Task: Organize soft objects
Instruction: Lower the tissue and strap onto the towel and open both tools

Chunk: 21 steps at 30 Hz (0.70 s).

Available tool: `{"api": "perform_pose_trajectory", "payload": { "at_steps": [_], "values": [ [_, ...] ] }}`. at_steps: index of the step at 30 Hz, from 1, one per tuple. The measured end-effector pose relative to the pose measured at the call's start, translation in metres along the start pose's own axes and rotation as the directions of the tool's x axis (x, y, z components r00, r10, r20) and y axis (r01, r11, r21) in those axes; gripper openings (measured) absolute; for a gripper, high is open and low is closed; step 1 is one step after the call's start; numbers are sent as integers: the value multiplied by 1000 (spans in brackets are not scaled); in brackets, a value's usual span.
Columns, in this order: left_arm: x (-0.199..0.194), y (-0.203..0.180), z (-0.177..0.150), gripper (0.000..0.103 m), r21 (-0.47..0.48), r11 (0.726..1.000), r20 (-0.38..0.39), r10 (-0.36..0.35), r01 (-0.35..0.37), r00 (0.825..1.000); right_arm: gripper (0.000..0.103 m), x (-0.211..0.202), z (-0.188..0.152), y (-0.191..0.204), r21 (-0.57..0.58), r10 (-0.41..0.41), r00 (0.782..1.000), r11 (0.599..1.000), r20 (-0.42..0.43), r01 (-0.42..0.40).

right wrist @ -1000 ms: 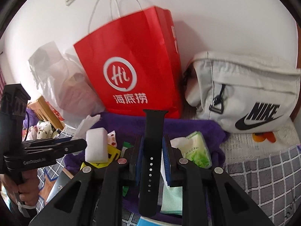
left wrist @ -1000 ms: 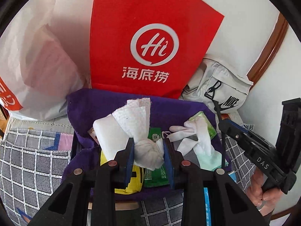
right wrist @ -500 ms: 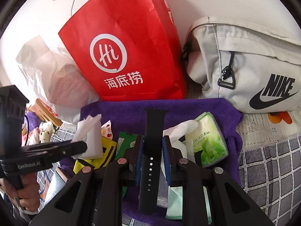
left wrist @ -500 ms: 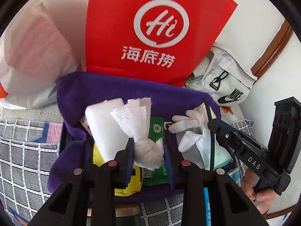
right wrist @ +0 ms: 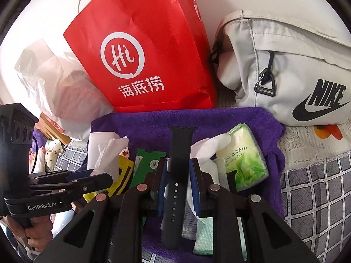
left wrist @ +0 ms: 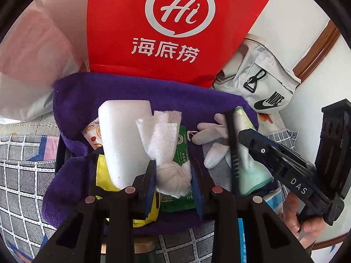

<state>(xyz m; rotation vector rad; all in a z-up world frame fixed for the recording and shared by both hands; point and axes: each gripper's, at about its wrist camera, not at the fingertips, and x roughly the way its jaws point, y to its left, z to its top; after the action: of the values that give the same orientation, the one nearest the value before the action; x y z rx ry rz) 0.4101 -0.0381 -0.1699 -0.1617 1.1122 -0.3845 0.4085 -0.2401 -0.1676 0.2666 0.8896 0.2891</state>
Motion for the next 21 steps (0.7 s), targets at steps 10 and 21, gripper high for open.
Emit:
{"api": "perform_pose_trajectory", "payload": {
  "at_steps": [10,21],
  "values": [
    [-6,2,1,35,0,1000,-9,-10,10,1000,21,-4,-1,1,-12,-11,1000,1000,7,12],
    [-23,-7,4,57,14,1000,11,-19,18,1000,38,-33,4,16,-39,-13,999,999,50,15]
  ]
}}
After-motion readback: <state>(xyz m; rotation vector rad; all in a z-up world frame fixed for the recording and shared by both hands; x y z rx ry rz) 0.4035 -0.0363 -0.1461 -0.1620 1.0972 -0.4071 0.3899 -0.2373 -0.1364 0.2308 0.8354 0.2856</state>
